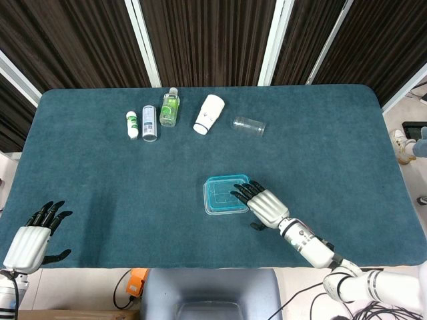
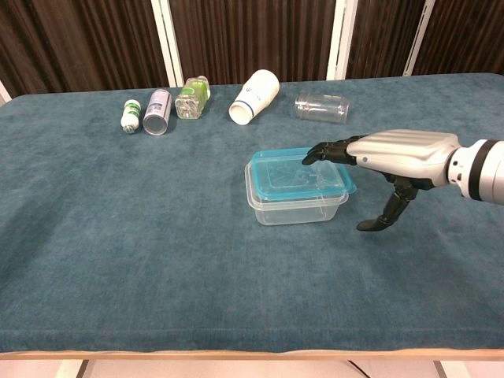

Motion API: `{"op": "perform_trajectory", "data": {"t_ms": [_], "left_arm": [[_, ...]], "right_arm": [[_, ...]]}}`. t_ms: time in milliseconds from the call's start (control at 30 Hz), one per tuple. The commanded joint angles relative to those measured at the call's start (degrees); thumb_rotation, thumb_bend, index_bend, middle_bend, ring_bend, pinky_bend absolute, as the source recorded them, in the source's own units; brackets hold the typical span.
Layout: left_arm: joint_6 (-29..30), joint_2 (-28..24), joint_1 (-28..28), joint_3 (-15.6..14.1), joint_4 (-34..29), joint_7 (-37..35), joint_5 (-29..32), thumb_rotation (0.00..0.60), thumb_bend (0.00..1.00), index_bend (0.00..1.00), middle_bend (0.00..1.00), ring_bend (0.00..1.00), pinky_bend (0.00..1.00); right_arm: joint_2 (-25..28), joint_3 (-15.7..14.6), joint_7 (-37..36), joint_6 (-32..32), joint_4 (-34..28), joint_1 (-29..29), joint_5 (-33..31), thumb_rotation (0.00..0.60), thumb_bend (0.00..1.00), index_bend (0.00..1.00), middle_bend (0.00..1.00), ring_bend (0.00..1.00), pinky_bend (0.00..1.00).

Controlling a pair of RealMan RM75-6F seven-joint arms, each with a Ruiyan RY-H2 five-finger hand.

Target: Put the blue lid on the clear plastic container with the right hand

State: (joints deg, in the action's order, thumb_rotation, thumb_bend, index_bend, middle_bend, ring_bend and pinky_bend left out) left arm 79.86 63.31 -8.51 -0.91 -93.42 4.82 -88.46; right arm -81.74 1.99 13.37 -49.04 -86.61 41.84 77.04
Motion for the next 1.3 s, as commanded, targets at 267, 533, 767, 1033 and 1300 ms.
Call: {"op": "perform_trajectory", "data": {"t_ms": [267,533,767,1033,1300], "left_arm": [[0.0,-0.2,0.0,0.0,0.0,-0.3,0.1,0.6,0.46,0.22,0.07,0.02,0.21],[0.0,-0.2,0.0,0.0,-0.1,-0.2,0.1,0.6,0.46,0.22,0.07,0.02,0.21],[-0.1,-0.1,0.0,0.0,-0.1,0.0,0.1,0.6,0.46,0.22,0.07,0.02,0.21],[0.0,-0.1,0.1,0.0,-0.2,0.1,0.1,0.6,0.46,0.22,0.07,0.02,0.21],[-0.1,-0.1,0.1,0.0,-0.2,0.1,0.2,0.6,0.46,0.22,0.07,0.02,0.21]], "right_arm": [[-0.5,-0.1,1.1,1.3,0.7,0.2,-1.0,0.6,0.39,0.02,0.1,0.07,0.06],[-0.4,-0.3,0.8,2.2,0.7,0.3,-1.5,0.6,0.39,0.01,0.09,0.07,0.05],[0.2,-0.7,-0.7,2.7,0.4,0.2,-0.7,0.6,0.39,0.01,0.09,0.07,0.05],[0.4,-0.9,-1.9,2.8,0.5,0.1,0.2,0.6,0.39,0.01,0.09,0.07,0.05],[0.4,-1.1,-3.0,2.9,0.8,-0.1,0.7,0.6,0.39,0.01,0.09,0.07,0.05]]}}
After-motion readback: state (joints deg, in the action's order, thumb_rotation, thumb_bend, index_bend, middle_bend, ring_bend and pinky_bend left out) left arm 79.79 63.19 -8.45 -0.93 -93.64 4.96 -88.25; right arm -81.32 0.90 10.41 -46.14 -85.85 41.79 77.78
